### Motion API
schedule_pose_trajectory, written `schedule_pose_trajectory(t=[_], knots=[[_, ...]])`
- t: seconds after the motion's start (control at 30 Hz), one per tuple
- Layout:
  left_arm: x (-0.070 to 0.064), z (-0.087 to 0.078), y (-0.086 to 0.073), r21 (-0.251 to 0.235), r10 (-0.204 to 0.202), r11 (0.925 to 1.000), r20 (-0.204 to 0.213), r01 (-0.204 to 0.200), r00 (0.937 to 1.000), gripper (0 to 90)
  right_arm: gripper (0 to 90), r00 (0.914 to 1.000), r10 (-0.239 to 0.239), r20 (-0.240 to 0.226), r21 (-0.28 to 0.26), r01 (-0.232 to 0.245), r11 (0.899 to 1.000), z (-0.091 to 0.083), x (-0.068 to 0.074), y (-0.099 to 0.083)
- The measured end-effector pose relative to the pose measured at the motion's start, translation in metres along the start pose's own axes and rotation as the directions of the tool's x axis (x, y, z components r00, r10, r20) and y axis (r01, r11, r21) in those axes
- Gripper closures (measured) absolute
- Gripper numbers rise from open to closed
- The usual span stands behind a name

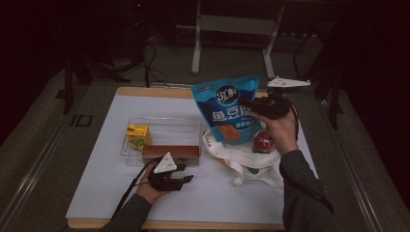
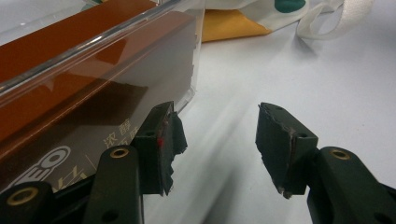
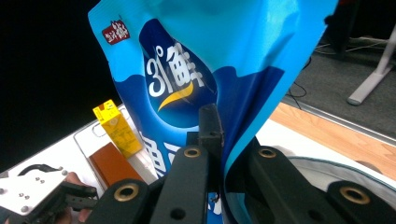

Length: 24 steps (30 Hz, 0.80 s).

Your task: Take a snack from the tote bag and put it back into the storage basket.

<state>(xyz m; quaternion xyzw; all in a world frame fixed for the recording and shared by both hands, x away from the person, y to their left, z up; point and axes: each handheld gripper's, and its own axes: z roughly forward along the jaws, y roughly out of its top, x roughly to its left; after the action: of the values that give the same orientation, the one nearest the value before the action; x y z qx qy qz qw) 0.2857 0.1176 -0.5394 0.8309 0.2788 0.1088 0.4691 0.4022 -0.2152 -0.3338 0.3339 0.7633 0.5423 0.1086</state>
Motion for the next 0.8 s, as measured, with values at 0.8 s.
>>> schedule_pose_trajectory(t=[0.8], knots=[[0.0, 0.0, 0.0, -0.003, -0.004, 1.0, 0.002, 0.004, 1.0, 47.6, 88.9, 0.997, 0.001, -0.077, -0.02, -0.003, 1.0, 0.02, 0.028, 0.015]])
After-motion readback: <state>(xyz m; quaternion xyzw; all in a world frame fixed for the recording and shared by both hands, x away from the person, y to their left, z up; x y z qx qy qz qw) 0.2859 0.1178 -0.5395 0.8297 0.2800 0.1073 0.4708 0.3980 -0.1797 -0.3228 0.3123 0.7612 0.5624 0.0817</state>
